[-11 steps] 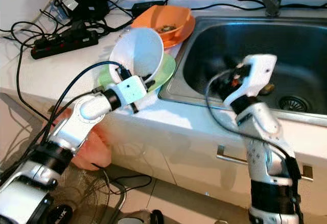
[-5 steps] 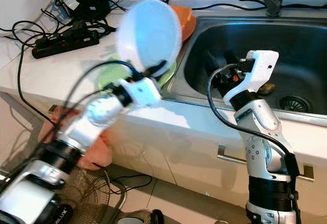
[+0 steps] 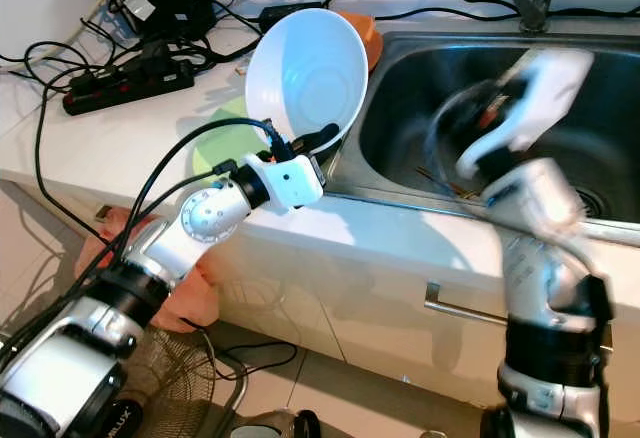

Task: Kitchen organization

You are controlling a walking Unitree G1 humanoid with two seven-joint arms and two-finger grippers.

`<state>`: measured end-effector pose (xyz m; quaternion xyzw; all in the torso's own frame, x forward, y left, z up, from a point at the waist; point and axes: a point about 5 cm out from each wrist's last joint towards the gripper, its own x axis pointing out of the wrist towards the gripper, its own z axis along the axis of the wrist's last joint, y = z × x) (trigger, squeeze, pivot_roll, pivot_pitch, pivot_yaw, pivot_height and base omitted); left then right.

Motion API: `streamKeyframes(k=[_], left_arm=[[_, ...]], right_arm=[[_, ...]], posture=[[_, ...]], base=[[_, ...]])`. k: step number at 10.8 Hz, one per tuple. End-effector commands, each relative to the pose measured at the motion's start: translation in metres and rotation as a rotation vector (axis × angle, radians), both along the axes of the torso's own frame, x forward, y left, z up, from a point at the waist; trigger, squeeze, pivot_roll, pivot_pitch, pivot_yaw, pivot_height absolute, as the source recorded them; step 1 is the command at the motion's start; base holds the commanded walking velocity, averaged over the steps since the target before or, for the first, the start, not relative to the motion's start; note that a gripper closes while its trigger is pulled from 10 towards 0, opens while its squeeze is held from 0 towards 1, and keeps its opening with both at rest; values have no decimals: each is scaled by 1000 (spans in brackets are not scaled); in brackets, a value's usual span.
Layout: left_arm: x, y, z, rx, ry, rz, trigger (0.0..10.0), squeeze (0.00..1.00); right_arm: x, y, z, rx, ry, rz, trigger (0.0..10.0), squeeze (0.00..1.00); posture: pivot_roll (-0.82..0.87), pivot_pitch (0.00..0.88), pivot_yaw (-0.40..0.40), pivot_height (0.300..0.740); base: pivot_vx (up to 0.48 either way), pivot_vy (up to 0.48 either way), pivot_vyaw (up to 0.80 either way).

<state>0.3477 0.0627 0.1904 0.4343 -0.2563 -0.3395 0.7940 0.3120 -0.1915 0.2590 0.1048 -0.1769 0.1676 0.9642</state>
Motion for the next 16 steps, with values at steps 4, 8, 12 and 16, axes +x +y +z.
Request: streamKeyframes(k=[4, 8, 12, 16], left_arm=[[10, -5, -9, 69, 14, 36, 0, 0], [14, -29, -4, 55, -5, 16, 0, 0], [4, -47, 7, 8, -124, -47, 0, 0], [-1, -42, 5, -32, -180, -31, 0, 0]], right_arm=[[-5, 19, 3, -2, 23, 131, 10000, 0], [-3, 31, -10, -122, 140, 287, 10000, 0], [2, 35, -11, -147, 183, 285, 10000, 0], [23, 29, 17, -144, 144, 158, 10000, 0]], posture=[[79, 51, 177, 740], [61, 48, 163, 740], [58, 56, 160, 740], [67, 63, 151, 740]], base=[[0, 0, 0], [0, 0, 0], [0, 0, 0], [0, 0, 0]])
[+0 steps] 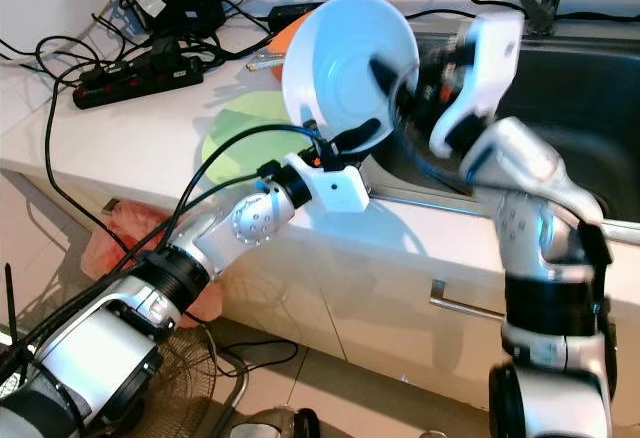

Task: Kitchen organization

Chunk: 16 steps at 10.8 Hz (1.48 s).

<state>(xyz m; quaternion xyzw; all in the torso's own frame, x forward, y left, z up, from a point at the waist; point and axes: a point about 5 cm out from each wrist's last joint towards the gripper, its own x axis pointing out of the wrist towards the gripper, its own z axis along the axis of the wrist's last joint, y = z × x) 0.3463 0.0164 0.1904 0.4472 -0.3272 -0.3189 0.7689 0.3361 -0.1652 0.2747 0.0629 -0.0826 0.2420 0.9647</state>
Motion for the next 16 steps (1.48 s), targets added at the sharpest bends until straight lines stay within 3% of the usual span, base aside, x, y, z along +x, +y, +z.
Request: streamKeyframes(k=[1, 2, 4, 8, 13, 14, 16], left_arm=[[-2, 2, 7, -33, -44, -6, 0, 0], [-4, -1, 9, -37, -62, -24, 0, 0], [-5, -3, 8, -26, -70, -40, 0, 0], [-7, 0, 5, -11, -91, -45, 0, 0], [-7, 0, 5, 2, -96, -59, 980, 0], [-7, -1, 5, 6, -98, -64, 2275, 0], [-8, -2, 5, 11, -90, -73, 6863, 0]], right_arm=[[4, 0, 1, -3, 9, -15, 10000, 0], [8, 0, -1, -11, 35, -30, 10000, 0], [12, -1, -4, 1, 89, -27, 0, 0], [14, -9, -18, -21, 273, 0, 0, 0], [11, -10, -20, -91, 325, 59, 0, 0], [10, -9, -22, -93, 330, 63, 0, 0], [9, -10, -24, -96, 342, 67, 0, 0]], posture=[[71, 64, 143, 740], [70, 67, 144, 740], [68, 67, 140, 740], [65, 70, 133, 740], [64, 76, 134, 740], [64, 76, 133, 740], [63, 75, 136, 740]], base=[[0, 0, 0], [0, 0, 0], [0, 0, 0], [0, 0, 0], [0, 0, 0], [0, 0, 0], [0, 0, 0]])
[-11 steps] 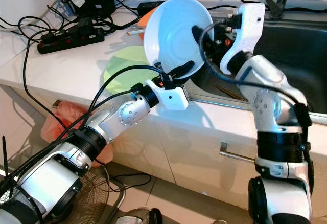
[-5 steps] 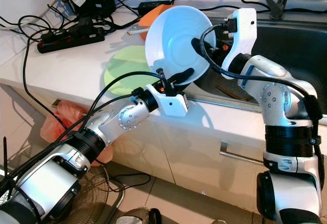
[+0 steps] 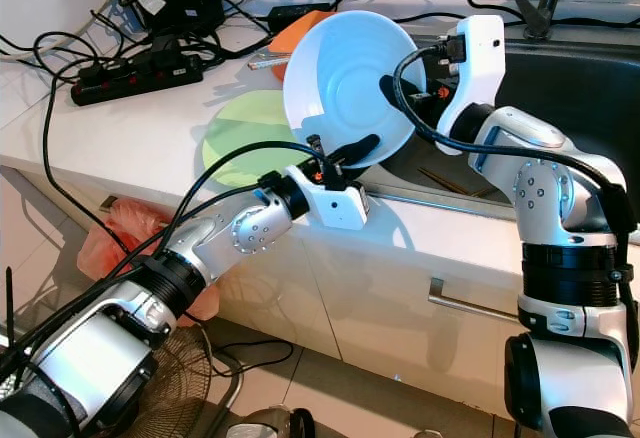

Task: Kitchen organization

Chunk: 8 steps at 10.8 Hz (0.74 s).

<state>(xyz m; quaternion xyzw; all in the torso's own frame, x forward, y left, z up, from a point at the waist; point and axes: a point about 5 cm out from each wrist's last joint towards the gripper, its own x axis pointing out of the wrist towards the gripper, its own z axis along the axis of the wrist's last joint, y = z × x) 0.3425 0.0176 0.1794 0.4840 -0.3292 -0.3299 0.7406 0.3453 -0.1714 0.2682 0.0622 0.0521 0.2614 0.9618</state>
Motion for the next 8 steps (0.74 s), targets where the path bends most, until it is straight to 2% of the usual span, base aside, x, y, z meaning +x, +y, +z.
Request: streamKeyframes(k=[1, 2, 3, 4, 8], left_arm=[[-3, -3, 17, -73, -63, -59, 10000, 0], [-2, -2, 19, -91, -54, -55, 10000, 0], [-1, -1, 20, -113, -41, -52, 10000, 827], [-1, 1, 22, -147, -11, -56, 10000, 1000], [-4, 2, 25, -191, 28, -108, 10000, 1000]], right_arm=[[-1, -3, -19, -30, 88, 13, 0, 0], [-1, -3, -19, -33, 89, 15, 0, 0], [0, -2, -19, -33, 88, 15, 0, 0], [0, -2, -19, -30, 85, 12, 0, 0], [0, -1, -21, -12, 84, -2, 0, 0]], posture=[[63, 74, 137, 740], [65, 73, 136, 740], [66, 72, 137, 740], [66, 71, 138, 740], [68, 71, 139, 740]], base=[[0, 0, 0], [0, 0, 0], [0, 0, 0], [0, 0, 0], [0, 0, 0]])
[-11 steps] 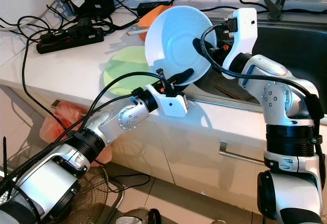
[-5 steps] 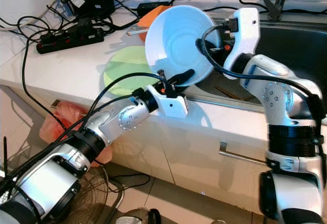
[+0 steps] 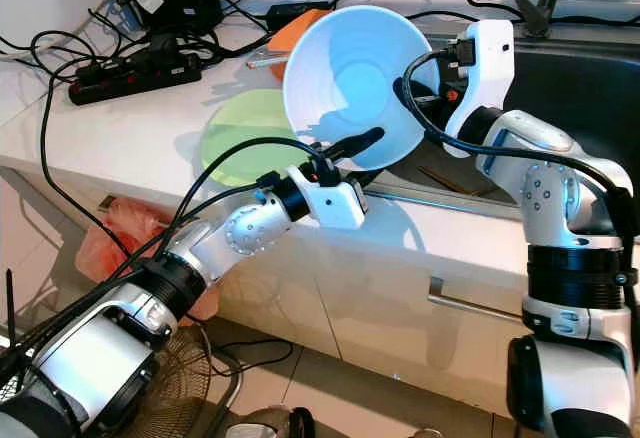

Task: Kitchen organization

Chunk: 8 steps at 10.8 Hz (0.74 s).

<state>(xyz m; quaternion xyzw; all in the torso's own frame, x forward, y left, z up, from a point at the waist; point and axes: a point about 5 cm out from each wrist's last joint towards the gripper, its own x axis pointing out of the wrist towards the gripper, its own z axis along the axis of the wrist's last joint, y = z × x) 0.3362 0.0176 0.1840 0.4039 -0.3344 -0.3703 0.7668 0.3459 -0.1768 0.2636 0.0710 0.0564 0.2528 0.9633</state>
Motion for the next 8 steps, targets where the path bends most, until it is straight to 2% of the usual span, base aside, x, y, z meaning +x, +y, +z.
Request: streamKeyframes(k=[1, 4, 6, 8], left_arm=[[0, 1, 24, -115, -40, -34, 10000, 1000], [-10, -4, 34, -199, 34, -131, 10000, 1000], [-13, -4, 37, -232, 86, -160, 10000, 1000], [-14, 1, 39, -267, 144, -163, 10000, 1000]], right_arm=[[0, 5, -17, -14, 69, 2, 0, 0], [7, 8, -16, 43, 30, -103, 0, 0], [14, -2, -20, 75, 15, -252, 0, 0], [17, -9, -18, 91, -26, -343, 0, 0]], posture=[[68, 71, 139, 740], [76, 64, 142, 740], [81, 62, 140, 740], [81, 62, 140, 740]], base=[[0, 0, 0], [0, 0, 0], [0, 0, 0], [0, 0, 0]])
